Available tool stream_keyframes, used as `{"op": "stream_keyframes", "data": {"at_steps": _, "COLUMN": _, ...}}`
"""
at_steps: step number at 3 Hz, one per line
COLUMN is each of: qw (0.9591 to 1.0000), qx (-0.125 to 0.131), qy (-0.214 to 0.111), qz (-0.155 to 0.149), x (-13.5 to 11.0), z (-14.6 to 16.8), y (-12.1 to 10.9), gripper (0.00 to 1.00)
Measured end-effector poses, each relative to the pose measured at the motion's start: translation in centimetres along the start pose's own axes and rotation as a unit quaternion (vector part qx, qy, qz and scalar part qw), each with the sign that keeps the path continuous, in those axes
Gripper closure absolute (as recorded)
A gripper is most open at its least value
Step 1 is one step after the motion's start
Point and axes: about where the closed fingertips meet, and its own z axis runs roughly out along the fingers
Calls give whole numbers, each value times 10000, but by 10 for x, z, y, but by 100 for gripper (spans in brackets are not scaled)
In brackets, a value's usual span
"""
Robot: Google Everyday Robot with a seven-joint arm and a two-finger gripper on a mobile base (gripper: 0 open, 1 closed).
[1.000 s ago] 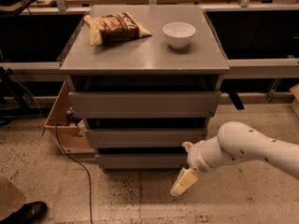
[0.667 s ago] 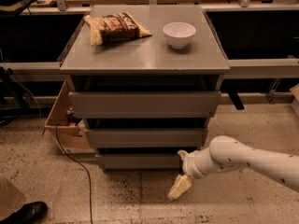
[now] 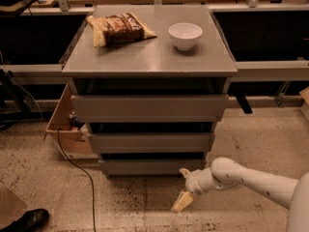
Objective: Open bottom drawer
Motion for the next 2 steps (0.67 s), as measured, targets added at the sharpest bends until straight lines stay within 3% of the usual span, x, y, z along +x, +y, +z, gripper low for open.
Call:
{"op": "stream_keyframes", "data": {"at_steps": 1, "qw": 10000, "qx": 15, "qy": -16, "qz": 10, "x": 2, "z": 2, "y": -1, "gripper": 0}}
{"op": "stream_keyframes", "data": {"at_steps": 2, "qw": 9995, "qx": 217, "qy": -214, "qz": 125, "x": 27, "z": 26, "y": -16, "gripper": 0}}
